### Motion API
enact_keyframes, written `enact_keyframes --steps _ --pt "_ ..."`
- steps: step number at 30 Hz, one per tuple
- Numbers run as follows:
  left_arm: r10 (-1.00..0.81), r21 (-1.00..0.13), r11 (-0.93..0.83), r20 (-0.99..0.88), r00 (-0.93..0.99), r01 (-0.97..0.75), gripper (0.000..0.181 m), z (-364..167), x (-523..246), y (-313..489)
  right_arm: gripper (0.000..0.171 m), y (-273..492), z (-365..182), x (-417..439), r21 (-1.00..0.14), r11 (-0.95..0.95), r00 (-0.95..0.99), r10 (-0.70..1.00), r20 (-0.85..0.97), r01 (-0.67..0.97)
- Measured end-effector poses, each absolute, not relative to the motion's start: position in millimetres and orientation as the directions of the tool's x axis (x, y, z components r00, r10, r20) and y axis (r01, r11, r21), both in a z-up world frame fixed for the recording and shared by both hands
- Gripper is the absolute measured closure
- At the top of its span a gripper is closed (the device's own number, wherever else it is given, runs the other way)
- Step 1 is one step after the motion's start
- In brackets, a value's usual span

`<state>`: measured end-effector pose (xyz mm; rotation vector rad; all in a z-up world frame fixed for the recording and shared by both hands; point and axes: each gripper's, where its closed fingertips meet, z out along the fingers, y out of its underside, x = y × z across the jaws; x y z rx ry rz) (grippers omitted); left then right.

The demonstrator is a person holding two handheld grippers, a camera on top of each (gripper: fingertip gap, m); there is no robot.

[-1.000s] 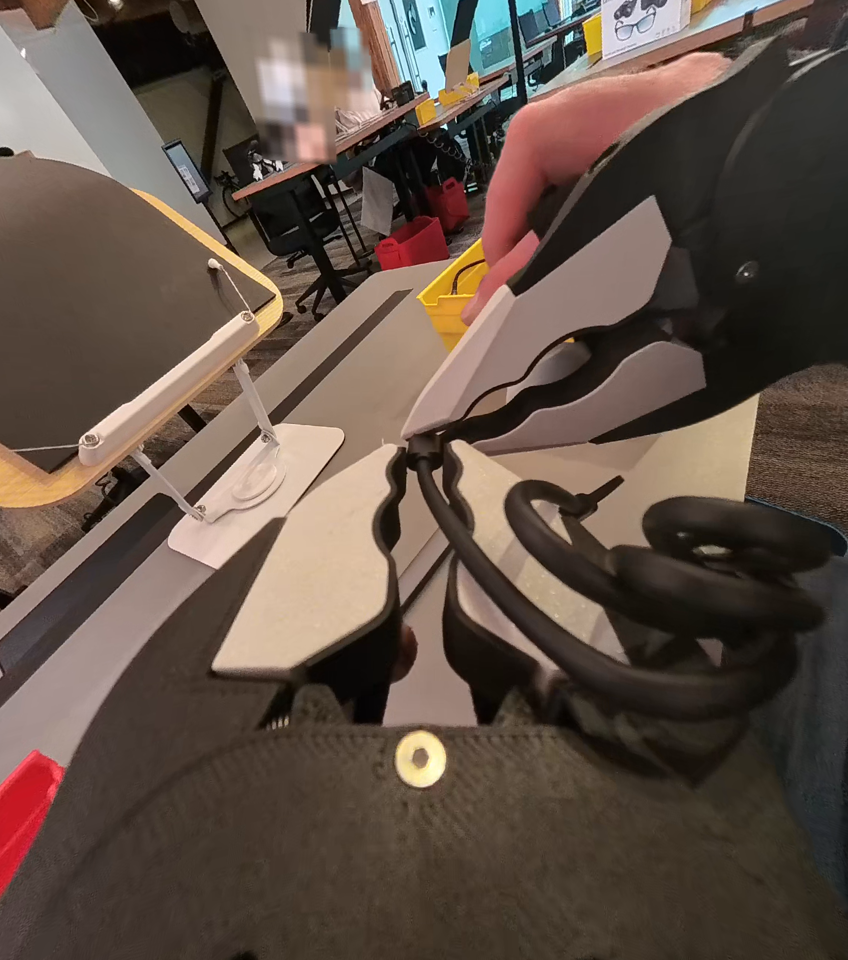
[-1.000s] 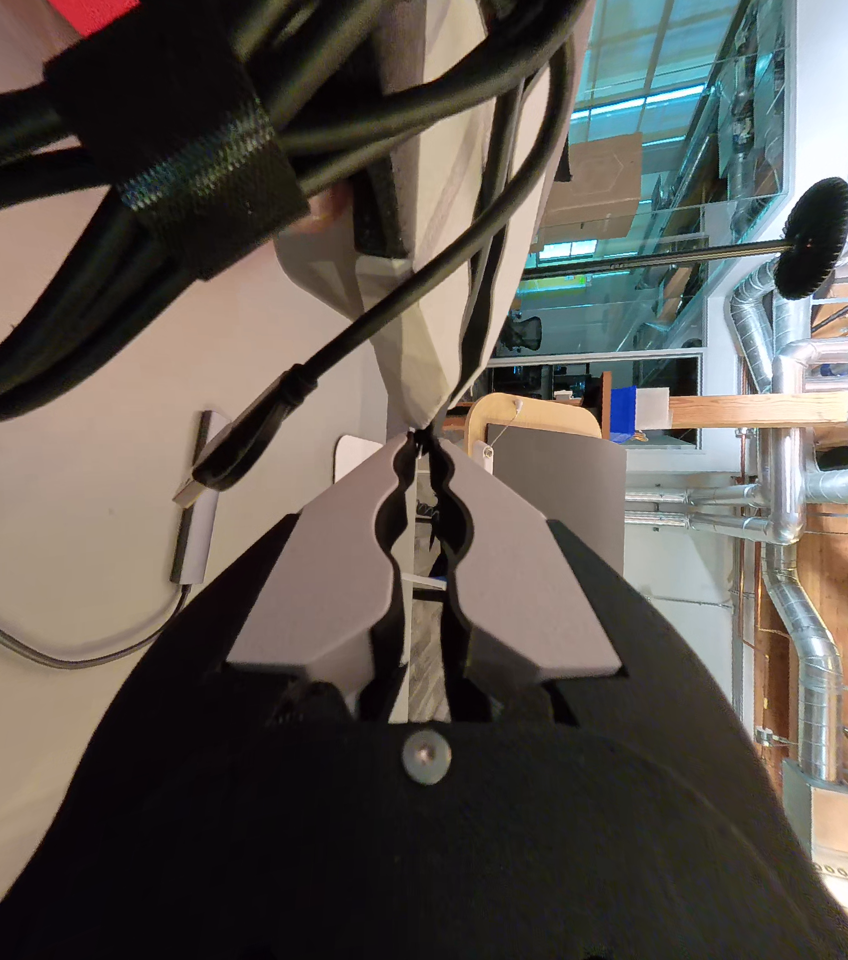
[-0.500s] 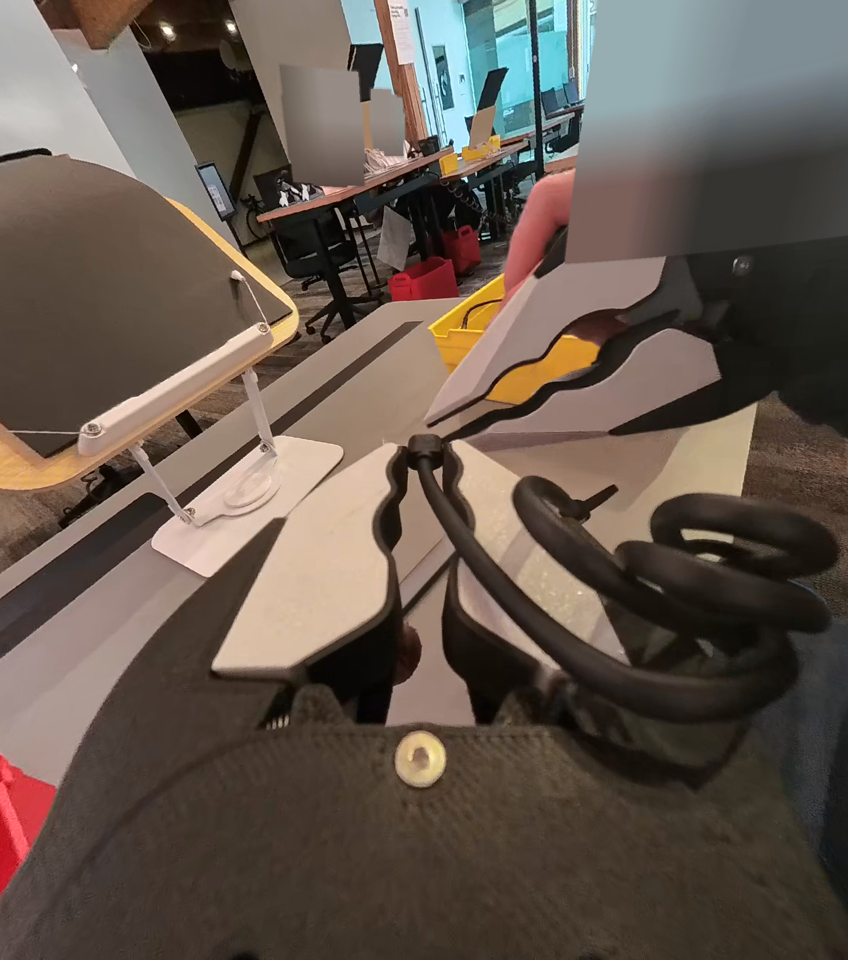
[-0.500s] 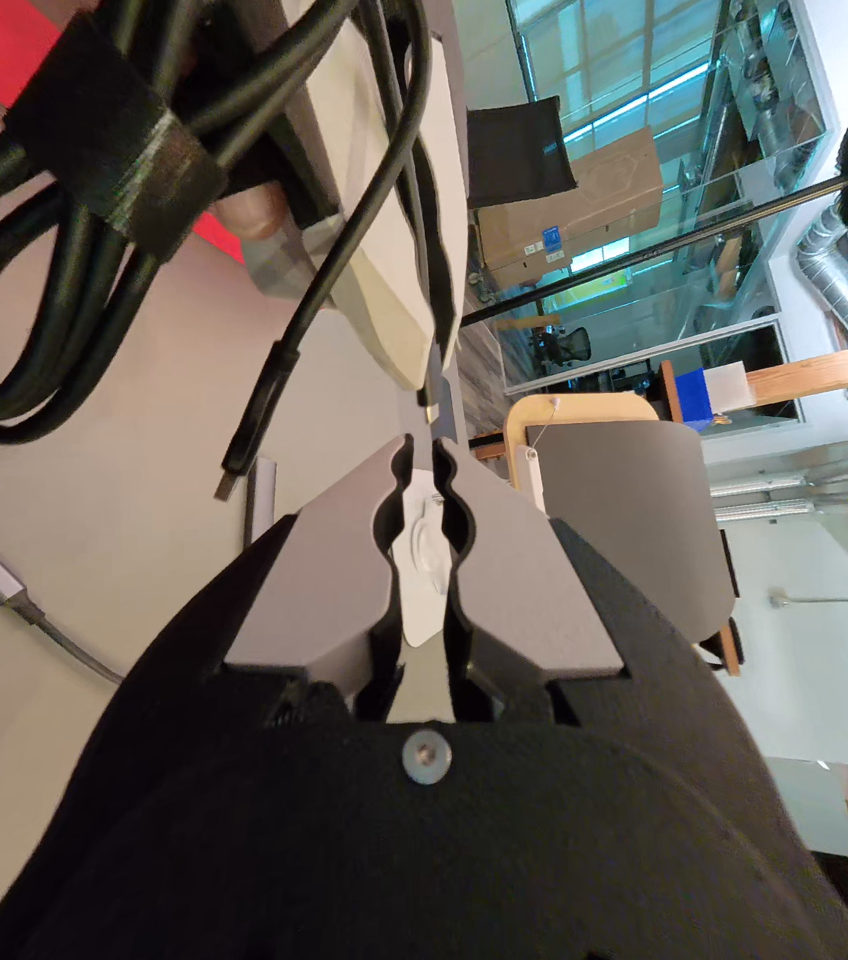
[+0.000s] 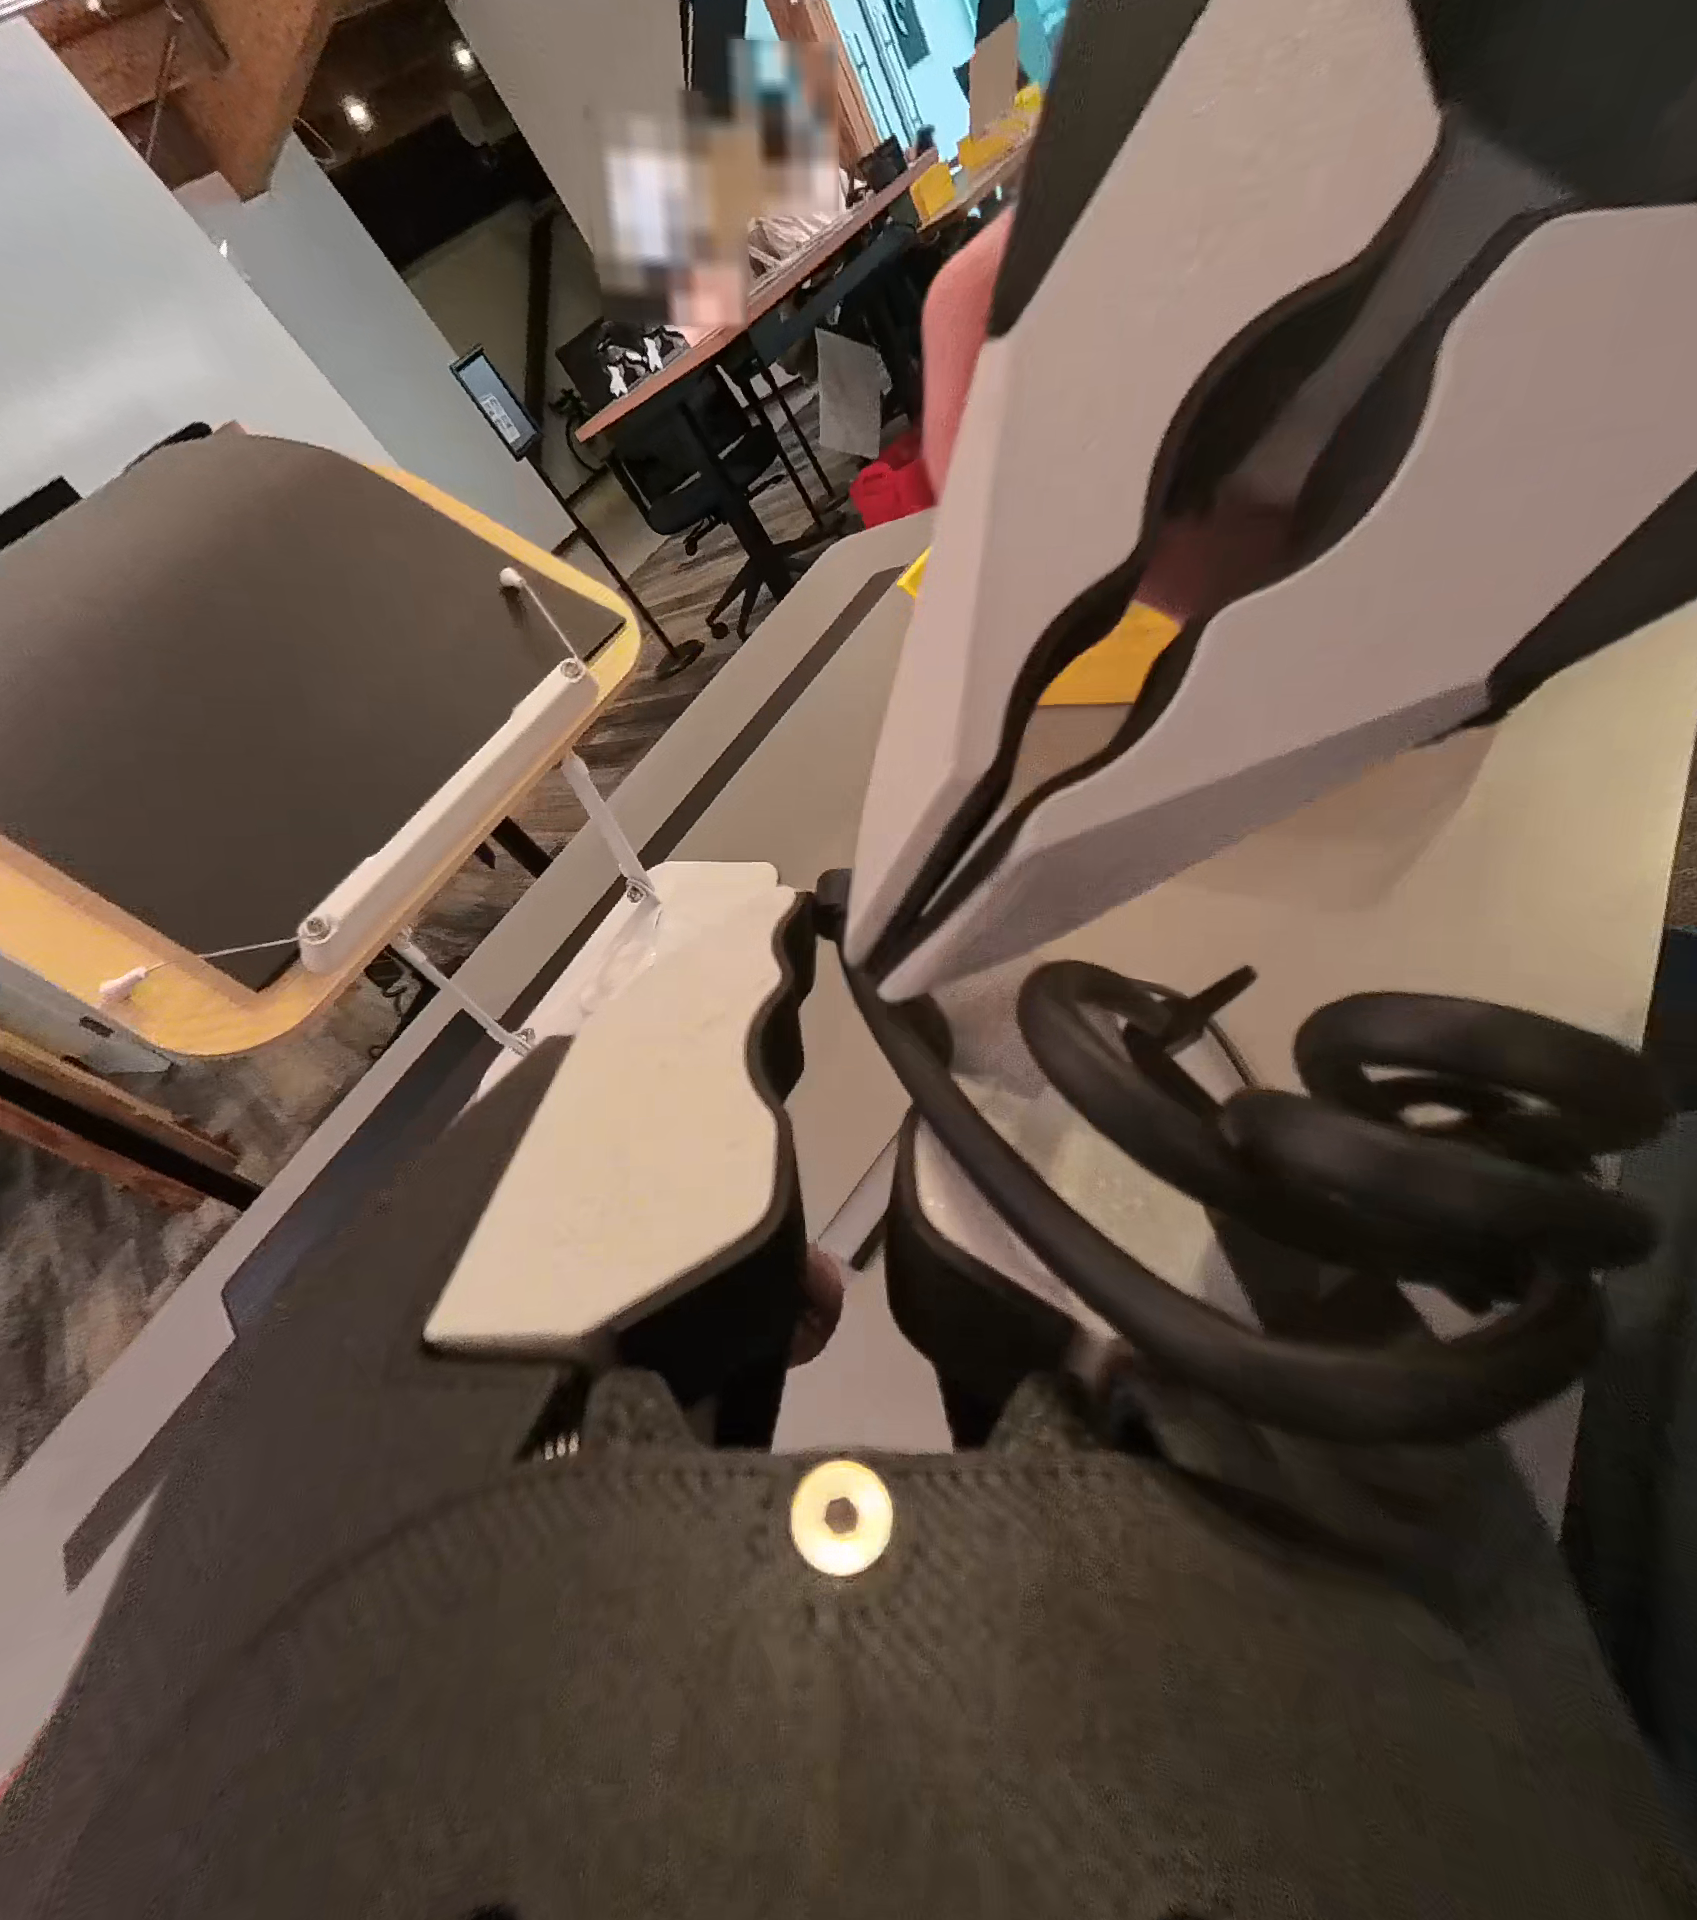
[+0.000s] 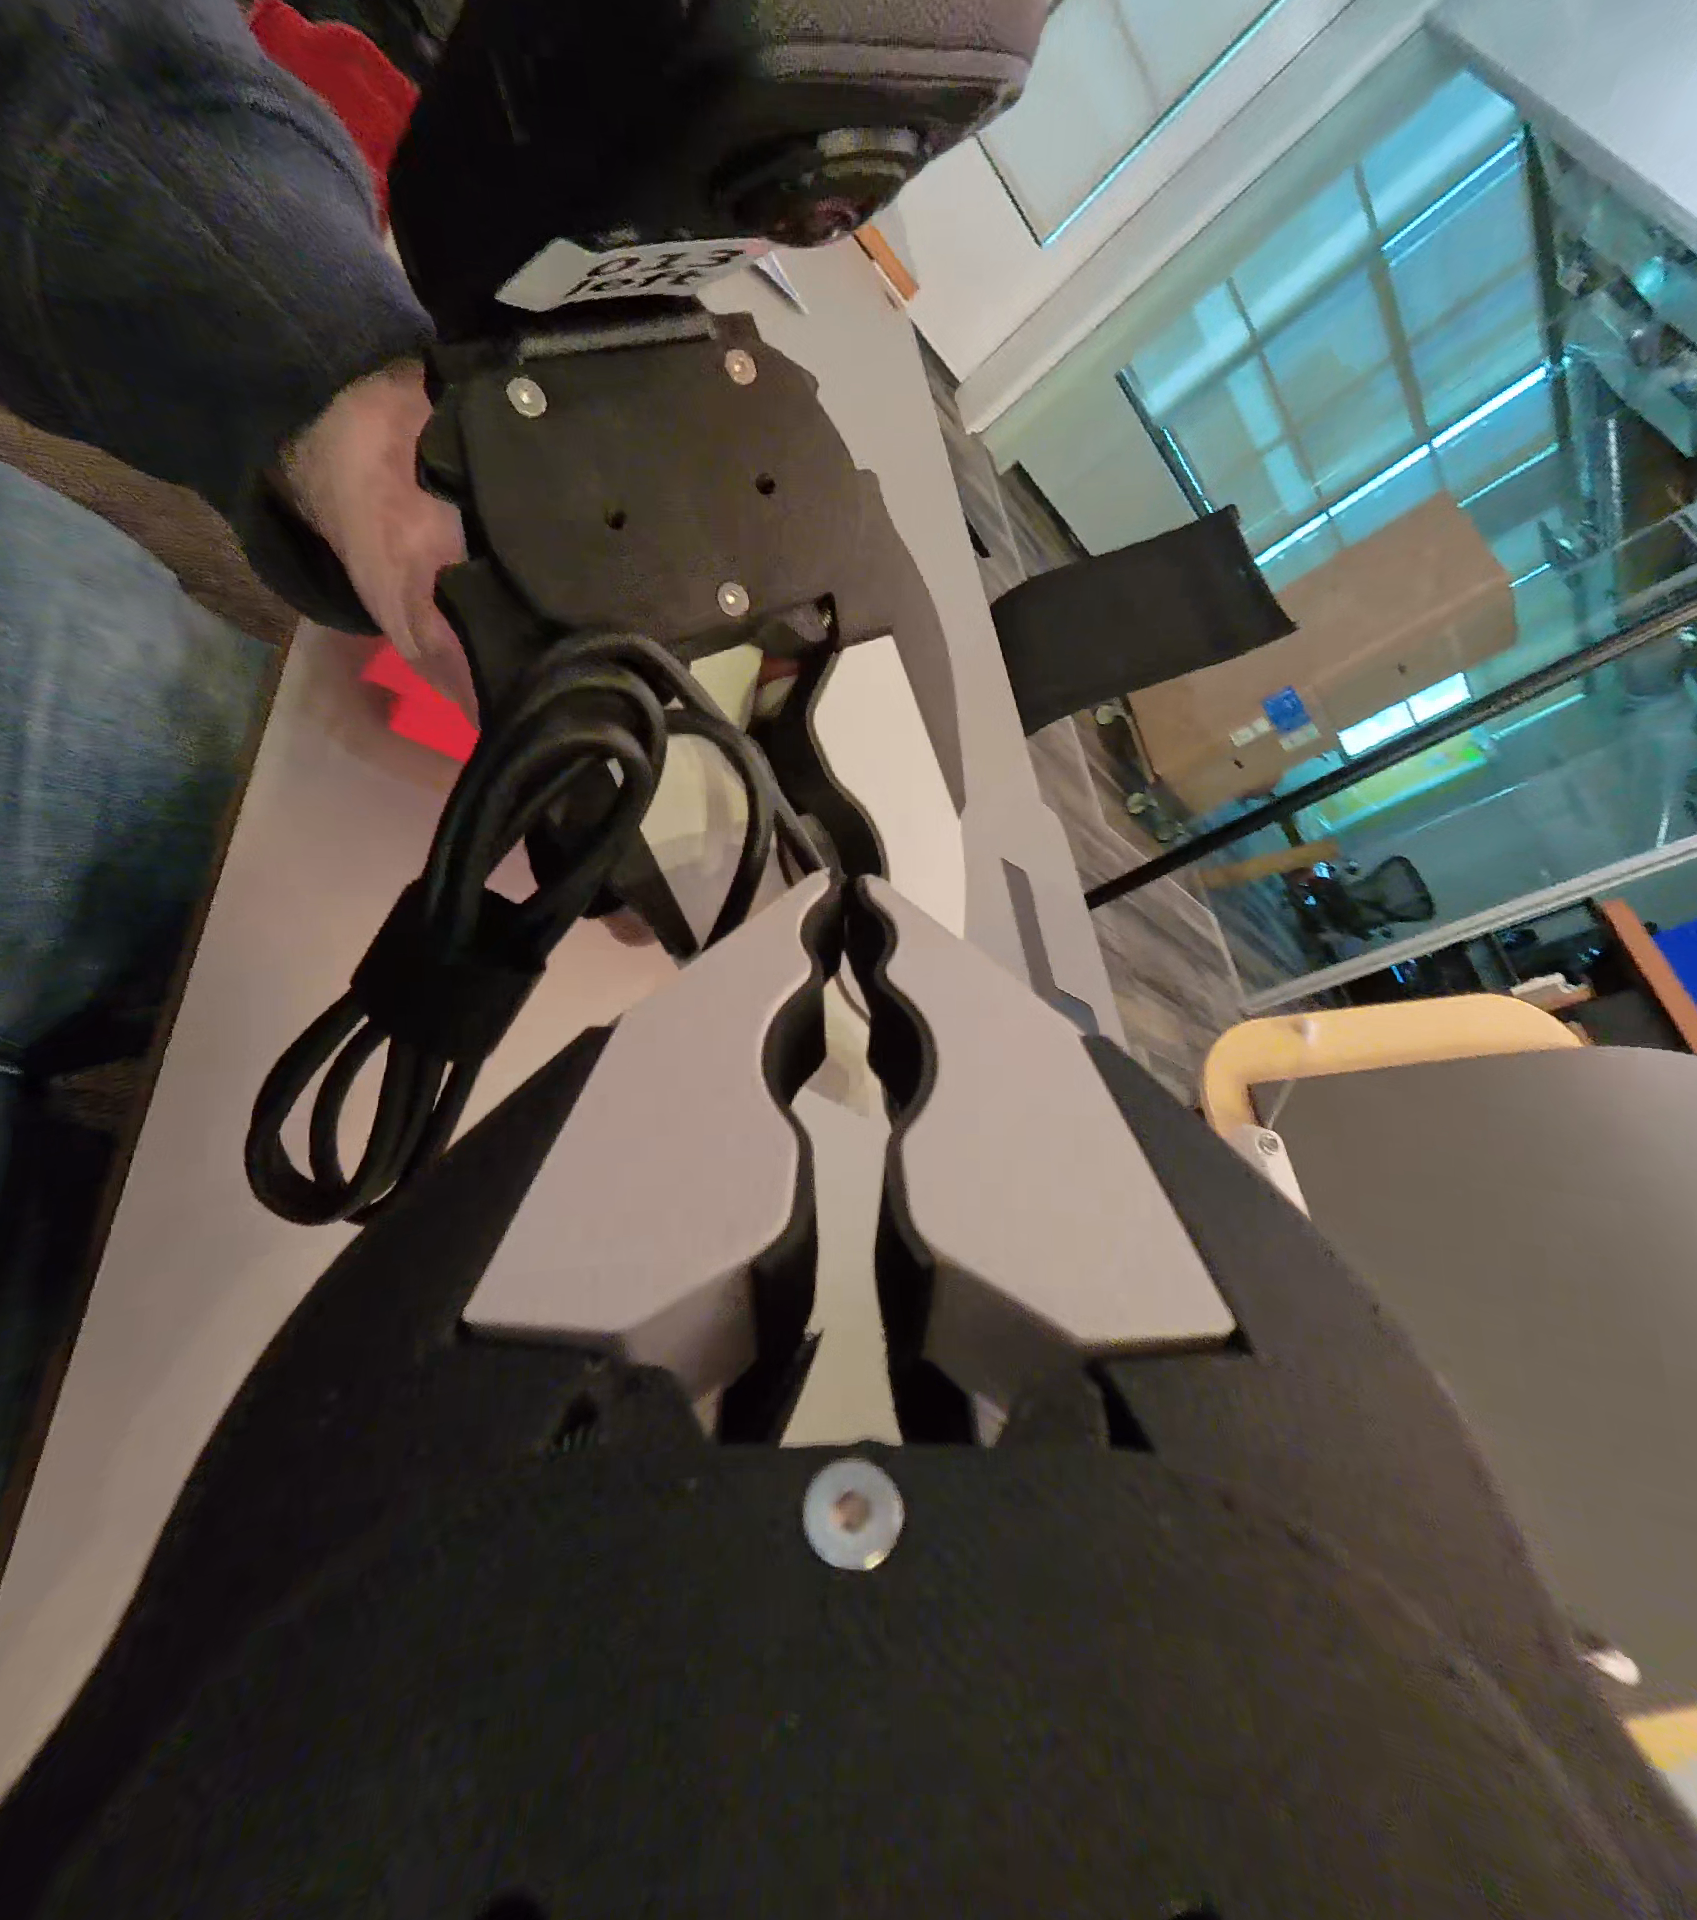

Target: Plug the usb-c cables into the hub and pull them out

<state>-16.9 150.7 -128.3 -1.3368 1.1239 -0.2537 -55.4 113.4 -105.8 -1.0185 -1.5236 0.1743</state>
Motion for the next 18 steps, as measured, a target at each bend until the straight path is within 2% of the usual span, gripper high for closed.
enact_keyframes --steps 7,18 --pt "-0.700 -0.832 0.301 -0.524 0.485 -0.466 0.170 -129.8 -18.1 152.1 0.171 104.7 -110.1 -59.3 -0.656 0.593 0.052 0.722 0.690 0.467" --pt "-0.649 -0.776 0.328 -0.600 0.468 -0.539 0.169 -138.3 -18.2 154.4 0.171 112.3 -117.5 -66.2 -0.690 0.529 0.104 0.751 0.652 0.494"
